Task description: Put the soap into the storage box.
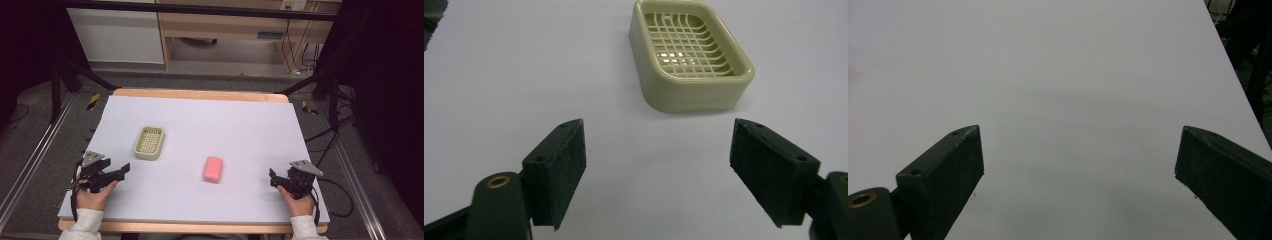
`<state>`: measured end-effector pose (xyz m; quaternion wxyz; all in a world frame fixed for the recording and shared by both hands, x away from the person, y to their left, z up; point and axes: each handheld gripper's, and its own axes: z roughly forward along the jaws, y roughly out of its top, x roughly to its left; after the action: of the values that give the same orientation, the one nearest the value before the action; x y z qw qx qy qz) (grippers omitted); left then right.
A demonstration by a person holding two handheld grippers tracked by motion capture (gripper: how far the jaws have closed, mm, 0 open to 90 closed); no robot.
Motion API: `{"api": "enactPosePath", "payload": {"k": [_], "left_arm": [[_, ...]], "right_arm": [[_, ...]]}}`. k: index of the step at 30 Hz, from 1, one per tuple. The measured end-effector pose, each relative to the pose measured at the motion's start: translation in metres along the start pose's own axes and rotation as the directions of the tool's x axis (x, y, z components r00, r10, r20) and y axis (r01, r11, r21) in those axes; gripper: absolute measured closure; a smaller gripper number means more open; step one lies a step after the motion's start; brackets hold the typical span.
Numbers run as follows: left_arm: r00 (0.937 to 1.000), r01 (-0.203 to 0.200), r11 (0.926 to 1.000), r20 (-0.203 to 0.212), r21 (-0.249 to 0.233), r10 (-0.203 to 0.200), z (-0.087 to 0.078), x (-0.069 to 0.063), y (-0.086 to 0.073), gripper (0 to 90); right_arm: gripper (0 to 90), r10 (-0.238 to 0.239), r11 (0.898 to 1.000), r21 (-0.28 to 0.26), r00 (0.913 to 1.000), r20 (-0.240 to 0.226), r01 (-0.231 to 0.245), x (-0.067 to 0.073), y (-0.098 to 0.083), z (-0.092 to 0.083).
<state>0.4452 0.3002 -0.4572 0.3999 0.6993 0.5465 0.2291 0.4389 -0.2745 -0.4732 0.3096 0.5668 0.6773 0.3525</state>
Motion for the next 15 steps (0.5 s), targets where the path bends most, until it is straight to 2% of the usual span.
{"api": "enactPosePath", "payload": {"k": [7,15], "left_arm": [[0.9998,-0.008,0.9996,0.016,-0.029,0.009,-0.003,-0.008,0.003,23.2],[0.9989,-0.027,0.9993,0.037,-0.025,0.028,0.0,-0.017,0.008,23.4]], "right_arm": [[5.7,-0.004,1.0,0.0,1.0,-0.001,0.004,0.001,-0.001,0.0],[5.7,-0.011,1.0,0.011,0.9999,0.004,0.011,0.002,-0.001,0.001]]}}
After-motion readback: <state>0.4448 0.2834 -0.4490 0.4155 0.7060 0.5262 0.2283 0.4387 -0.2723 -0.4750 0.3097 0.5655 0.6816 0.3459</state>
